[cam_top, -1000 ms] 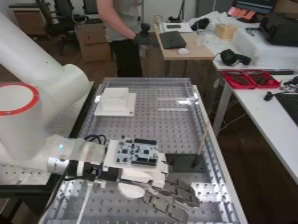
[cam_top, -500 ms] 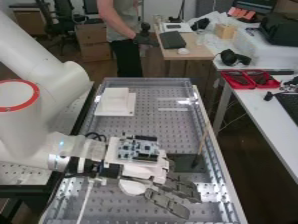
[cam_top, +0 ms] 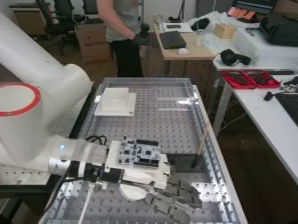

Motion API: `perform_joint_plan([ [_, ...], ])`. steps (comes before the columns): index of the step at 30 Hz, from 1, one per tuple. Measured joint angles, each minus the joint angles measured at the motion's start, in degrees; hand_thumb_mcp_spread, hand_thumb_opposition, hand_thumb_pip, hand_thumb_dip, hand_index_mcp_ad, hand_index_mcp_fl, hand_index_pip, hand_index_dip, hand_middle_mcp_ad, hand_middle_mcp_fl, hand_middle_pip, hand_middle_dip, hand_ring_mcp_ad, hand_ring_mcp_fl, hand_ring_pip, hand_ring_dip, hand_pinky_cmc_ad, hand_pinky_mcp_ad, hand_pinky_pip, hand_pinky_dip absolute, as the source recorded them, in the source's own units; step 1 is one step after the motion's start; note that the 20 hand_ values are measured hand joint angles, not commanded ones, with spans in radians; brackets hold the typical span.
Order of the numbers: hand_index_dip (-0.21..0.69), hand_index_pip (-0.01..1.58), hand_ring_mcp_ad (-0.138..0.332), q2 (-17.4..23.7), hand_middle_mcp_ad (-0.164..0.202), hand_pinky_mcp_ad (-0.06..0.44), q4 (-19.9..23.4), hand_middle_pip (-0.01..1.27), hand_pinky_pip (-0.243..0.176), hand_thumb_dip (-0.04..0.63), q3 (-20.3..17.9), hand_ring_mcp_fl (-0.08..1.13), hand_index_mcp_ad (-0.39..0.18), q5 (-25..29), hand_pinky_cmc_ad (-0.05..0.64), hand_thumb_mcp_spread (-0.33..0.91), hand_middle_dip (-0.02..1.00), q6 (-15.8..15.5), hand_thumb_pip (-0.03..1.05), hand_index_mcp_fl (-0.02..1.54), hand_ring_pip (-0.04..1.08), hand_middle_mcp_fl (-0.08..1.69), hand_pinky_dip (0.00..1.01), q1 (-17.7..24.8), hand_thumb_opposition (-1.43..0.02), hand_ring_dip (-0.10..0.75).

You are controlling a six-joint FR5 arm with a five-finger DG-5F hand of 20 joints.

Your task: Grab the paper clip and place it in the clear container

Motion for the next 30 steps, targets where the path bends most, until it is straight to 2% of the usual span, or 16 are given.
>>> perform_joint_plan([
  [19,-0.012,1.37,0.084,1.64,0.077,0.262,5.05,0.12,0.066,0.286,-4.16,0.13,-0.143,1.63,0.358,0.45,0.2,4.56,0.63,0.36,0.11,0.24,0.18,-0.53,-0.87,0.086],
  [30,-0.012,1.37,0.084,0.82,0.077,0.265,5.89,0.12,0.066,0.286,-3.69,0.13,-0.138,1.51,0.358,0.45,0.2,5.26,0.63,0.37,0.11,0.24,0.18,-0.86,-0.87,0.086],
])
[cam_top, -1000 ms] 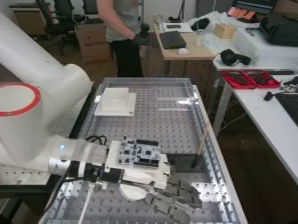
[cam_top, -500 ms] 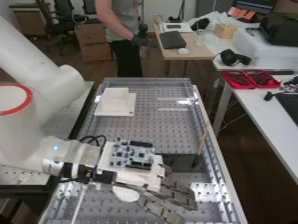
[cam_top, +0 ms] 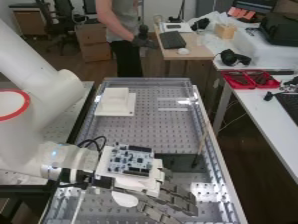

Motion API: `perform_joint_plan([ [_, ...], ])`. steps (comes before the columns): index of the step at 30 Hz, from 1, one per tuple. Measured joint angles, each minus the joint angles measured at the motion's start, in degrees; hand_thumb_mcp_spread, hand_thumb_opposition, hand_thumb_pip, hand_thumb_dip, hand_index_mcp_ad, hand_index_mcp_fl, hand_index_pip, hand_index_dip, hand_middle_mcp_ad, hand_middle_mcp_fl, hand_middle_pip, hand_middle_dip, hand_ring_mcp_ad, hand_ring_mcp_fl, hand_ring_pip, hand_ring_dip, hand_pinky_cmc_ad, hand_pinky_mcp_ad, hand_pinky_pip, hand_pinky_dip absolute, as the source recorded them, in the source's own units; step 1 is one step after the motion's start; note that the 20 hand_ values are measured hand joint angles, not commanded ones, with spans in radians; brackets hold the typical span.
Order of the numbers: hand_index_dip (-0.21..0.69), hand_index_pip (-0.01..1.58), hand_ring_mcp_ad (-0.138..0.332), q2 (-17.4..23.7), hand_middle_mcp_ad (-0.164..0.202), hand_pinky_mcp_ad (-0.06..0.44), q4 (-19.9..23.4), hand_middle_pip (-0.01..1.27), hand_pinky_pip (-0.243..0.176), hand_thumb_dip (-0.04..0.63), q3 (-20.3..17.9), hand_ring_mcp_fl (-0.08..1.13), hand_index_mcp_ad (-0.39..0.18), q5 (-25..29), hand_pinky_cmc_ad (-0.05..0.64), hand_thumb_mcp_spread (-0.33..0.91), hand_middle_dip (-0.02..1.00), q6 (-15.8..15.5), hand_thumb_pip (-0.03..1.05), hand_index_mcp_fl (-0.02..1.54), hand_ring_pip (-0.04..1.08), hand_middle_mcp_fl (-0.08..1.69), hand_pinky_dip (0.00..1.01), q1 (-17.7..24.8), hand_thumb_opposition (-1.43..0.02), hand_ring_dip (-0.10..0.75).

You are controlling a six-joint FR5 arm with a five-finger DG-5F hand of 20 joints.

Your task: Grab the paper clip and place it in the clear container

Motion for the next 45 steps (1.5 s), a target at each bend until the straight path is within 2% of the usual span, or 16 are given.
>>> perform_joint_plan([
  [12,-0.01,1.38,0.084,-0.29,0.077,0.265,-0.64,0.12,0.066,0.283,0.22,0.13,-0.138,-0.67,0.358,0.45,0.2,-0.48,0.64,0.39,0.11,0.23,0.18,0.09,-0.87,0.086],
  [20,-0.024,1.51,0.084,-0.51,0.077,0.262,-0.12,0.12,0.066,0.283,0.07,0.13,-0.136,-0.79,0.358,0.46,0.2,-0.11,0.61,0.47,0.11,0.24,0.18,0.24,-0.91,0.086],
  [26,-0.012,1.51,0.082,-0.73,0.079,0.262,-0.01,0.12,0.066,0.283,0.31,0.15,-0.136,-0.86,0.358,0.47,0.2,0.08,0.59,0.51,0.11,0.25,0.18,0.15,-0.92,0.086],
  [36,-0.012,1.46,0.082,-0.17,0.079,0.262,1.93,0.12,0.066,0.284,0.16,0.16,-0.134,-1.15,0.358,0.48,0.2,2.25,0.59,0.6,0.11,0.3,0.18,-0.05,-0.94,0.086],
  [40,-0.012,1.38,0.082,0.6,0.08,0.262,2.53,0.12,0.066,0.279,0.07,0.18,-0.134,-1.27,0.36,0.49,0.2,3.27,0.56,0.68,0.11,0.32,0.18,0.01,-0.95,0.086],
  [45,-0.012,1.34,0.086,2.36,0.082,0.262,3.6,0.12,0.066,0.283,-0.75,0.18,-0.134,-1.28,0.36,0.51,0.2,4.46,0.55,0.71,0.11,0.31,0.18,0.33,-0.95,0.086],
])
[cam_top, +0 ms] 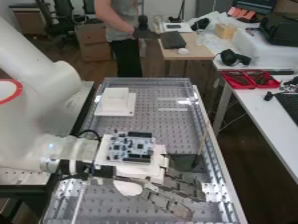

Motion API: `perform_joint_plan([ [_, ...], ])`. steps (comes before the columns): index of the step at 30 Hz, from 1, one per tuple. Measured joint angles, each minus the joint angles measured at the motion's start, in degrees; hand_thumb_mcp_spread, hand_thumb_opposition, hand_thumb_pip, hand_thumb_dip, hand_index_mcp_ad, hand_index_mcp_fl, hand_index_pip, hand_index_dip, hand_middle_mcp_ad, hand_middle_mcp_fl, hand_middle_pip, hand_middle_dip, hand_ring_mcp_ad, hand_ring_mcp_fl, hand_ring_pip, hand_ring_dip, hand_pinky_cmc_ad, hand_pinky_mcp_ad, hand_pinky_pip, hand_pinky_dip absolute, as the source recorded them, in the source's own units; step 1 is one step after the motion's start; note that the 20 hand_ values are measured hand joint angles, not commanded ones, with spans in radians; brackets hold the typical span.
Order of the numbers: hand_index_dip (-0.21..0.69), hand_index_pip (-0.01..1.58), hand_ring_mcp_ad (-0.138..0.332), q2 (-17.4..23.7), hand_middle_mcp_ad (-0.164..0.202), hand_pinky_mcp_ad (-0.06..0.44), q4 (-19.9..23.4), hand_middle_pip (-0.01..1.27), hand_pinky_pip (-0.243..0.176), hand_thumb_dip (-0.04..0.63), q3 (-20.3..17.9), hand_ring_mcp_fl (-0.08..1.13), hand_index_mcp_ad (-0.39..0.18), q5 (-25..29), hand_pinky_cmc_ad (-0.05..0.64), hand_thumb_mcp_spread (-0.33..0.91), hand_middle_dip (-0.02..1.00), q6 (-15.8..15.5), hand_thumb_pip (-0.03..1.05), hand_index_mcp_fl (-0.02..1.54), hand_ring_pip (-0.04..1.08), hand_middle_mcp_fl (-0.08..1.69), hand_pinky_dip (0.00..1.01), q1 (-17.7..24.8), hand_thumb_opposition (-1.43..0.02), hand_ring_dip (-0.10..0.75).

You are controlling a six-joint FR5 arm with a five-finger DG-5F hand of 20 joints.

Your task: Grab the paper clip and place it in the clear container

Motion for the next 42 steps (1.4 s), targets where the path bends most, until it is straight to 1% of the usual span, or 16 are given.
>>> perform_joint_plan([
  [5,-0.012,1.35,0.086,3.66,0.082,0.262,2.17,0.12,0.066,0.283,-2.45,0.18,-0.134,-0.02,0.36,0.51,0.2,1.96,0.55,0.72,0.11,0.31,0.18,1.1,-0.95,0.086],
  [6,-0.012,1.33,0.082,4.29,0.082,0.262,2.49,0.12,0.066,0.279,-2.89,0.18,-0.134,-0.02,0.36,0.51,0.2,2.27,0.53,0.73,0.11,0.32,0.18,1.36,-0.95,0.086],
  [7,-0.012,1.33,0.082,5.31,0.082,0.262,3.0,0.12,0.066,0.283,-3.61,0.18,-0.134,-0.01,0.36,0.52,0.2,2.77,0.52,0.74,0.11,0.32,0.18,1.83,-0.95,0.086],
  [10,-0.012,1.32,0.082,8.31,0.082,0.262,4.29,0.12,0.066,0.283,-5.78,0.18,-0.134,0.03,0.36,0.52,0.2,4.05,0.51,0.74,0.11,0.33,0.18,3.53,-0.95,0.086],
  [12,-0.012,1.31,0.082,10.32,0.082,0.262,5.06,0.12,0.063,0.283,-7.28,0.18,-0.134,0.03,0.36,0.52,0.2,4.82,0.51,0.74,0.11,0.33,0.18,5.05,-0.95,0.086],
  [15,-0.012,1.31,0.084,13.56,0.082,0.262,6.16,0.12,0.066,0.283,-9.81,0.18,-0.134,0.08,0.358,0.52,0.2,6.29,0.52,0.74,0.11,0.33,0.18,8.33,-0.95,0.086],
  [17,0.003,1.3,0.082,15.35,0.08,0.265,6.8,0.12,0.066,0.283,-11.26,0.18,-0.134,0.13,0.361,0.52,0.2,7.29,0.51,0.75,0.11,0.33,0.18,10.7,-0.95,0.086],
  [18,0.003,1.3,0.082,15.74,0.08,0.262,6.94,0.12,0.066,0.283,-11.57,0.18,-0.134,0.15,0.358,0.52,0.2,7.54,0.51,0.75,0.11,0.32,0.18,11.28,-0.95,0.086],
  [20,0.003,1.3,0.082,17.35,0.08,0.265,7.5,0.12,0.066,0.283,-12.86,0.18,-0.134,0.29,0.361,0.52,0.2,8.66,0.51,0.75,0.11,0.32,0.18,14.09,-0.95,0.086],
  [21,0.003,1.3,0.086,17.64,0.08,0.262,7.62,0.12,0.066,0.283,-13.1,0.18,-0.134,0.35,0.361,0.52,0.2,8.89,0.51,0.75,0.11,0.32,0.18,14.71,-0.95,0.086],
  [23,0.003,1.3,0.082,18.62,0.082,0.265,8.05,0.12,0.066,0.283,-13.93,0.18,-0.134,0.64,0.358,0.52,0.2,9.76,0.51,0.75,0.11,0.33,0.18,17.38,-0.96,0.086],
  [27,0.0,1.29,0.086,19.28,0.082,0.265,8.29,0.12,0.068,0.283,-14.52,0.18,-0.134,1.64,0.358,0.52,0.2,10.61,0.51,0.75,0.11,0.33,0.18,21.66,-0.96,0.086],
  [28,0.019,1.28,0.082,19.28,0.079,0.265,8.15,0.12,0.065,0.283,-14.52,0.18,-0.134,2.18,0.358,0.52,0.2,10.68,0.51,0.75,0.11,0.33,0.18,22.92,-0.96,0.086],
  [32,0.021,1.28,0.082,18.36,0.082,0.265,6.9,0.12,0.065,0.283,-13.92,0.18,-0.134,5.11,0.358,0.52,0.2,10.64,0.51,0.75,0.11,0.33,0.18,27.31,-0.96,0.086],
  [38,0.033,1.25,0.082,14.82,0.079,0.265,6.19,0.12,0.065,0.279,-12.37,0.18,-0.134,9.28,0.358,0.52,0.2,10.84,0.51,0.77,0.11,0.33,0.18,31.14,-0.96,0.086],
  [42,0.035,1.25,0.086,12.53,0.082,0.265,5.76,0.12,0.065,0.279,-11.13,0.18,-0.134,12.16,0.358,0.52,0.2,11.0,0.51,0.77,0.11,0.33,0.18,32.04,-0.96,0.086],
])
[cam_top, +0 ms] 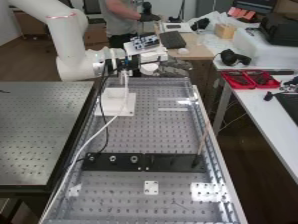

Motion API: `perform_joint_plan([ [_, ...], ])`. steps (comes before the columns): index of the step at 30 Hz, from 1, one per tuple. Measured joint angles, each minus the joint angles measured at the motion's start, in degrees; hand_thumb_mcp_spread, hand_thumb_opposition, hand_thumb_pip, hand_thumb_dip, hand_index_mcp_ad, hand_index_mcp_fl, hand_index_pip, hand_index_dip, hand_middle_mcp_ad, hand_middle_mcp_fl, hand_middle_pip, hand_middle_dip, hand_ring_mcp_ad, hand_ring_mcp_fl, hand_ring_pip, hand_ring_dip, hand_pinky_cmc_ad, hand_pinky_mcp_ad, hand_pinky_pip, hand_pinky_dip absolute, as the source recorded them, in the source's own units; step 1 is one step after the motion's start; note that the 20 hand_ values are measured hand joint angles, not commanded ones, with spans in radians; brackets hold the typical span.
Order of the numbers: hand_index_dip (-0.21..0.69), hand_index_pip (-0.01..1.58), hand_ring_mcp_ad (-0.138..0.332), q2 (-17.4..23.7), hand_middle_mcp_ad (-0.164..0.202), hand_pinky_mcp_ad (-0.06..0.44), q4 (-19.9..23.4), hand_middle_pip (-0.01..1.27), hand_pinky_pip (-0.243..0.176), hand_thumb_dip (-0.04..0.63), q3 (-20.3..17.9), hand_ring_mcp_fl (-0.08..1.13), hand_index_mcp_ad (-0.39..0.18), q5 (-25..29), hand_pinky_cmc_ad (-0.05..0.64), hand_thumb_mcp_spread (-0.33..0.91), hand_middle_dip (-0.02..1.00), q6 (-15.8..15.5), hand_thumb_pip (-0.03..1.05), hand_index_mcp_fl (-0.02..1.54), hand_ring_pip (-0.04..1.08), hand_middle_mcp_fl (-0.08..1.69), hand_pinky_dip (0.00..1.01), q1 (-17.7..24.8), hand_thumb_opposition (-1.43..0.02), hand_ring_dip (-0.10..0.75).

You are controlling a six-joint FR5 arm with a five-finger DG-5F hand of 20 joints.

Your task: Grab the paper clip and place it in the clear container

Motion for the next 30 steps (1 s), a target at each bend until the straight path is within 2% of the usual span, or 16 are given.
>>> perform_joint_plan([
  [14,0.035,1.25,0.086,-8.38,0.082,0.265,-5.08,0.12,0.065,0.279,6.39,0.18,-0.134,6.72,0.358,0.52,0.2,1.28,0.51,0.77,0.11,0.33,0.18,2.41,-0.97,0.086],
  [19,0.035,1.25,0.086,-9.71,0.082,0.265,-6.01,0.12,0.065,0.279,7.63,0.18,-0.134,8.45,0.361,0.52,0.2,2.88,0.51,0.77,0.11,0.33,0.18,2.95,-0.97,0.086],
  [25,0.035,1.25,0.086,-9.89,0.084,0.265,-7.07,0.12,0.065,0.279,8.22,0.18,-0.134,8.14,0.361,0.52,0.2,3.1,0.5,0.78,0.11,0.33,0.18,3.0,-0.97,0.086],
  [27,0.038,1.24,0.086,-9.98,0.084,0.265,-8.12,0.12,0.065,0.283,8.65,0.18,-0.138,8.02,0.361,0.52,0.2,3.17,0.5,0.76,0.11,0.31,0.18,2.95,-0.97,0.086],
  [30,0.044,1.18,0.087,-10.11,0.08,0.265,-9.65,0.12,0.065,0.281,9.4,0.16,-0.136,7.83,0.361,0.51,0.2,3.51,0.51,0.49,0.11,0.26,0.18,2.7,-0.93,0.086],
])
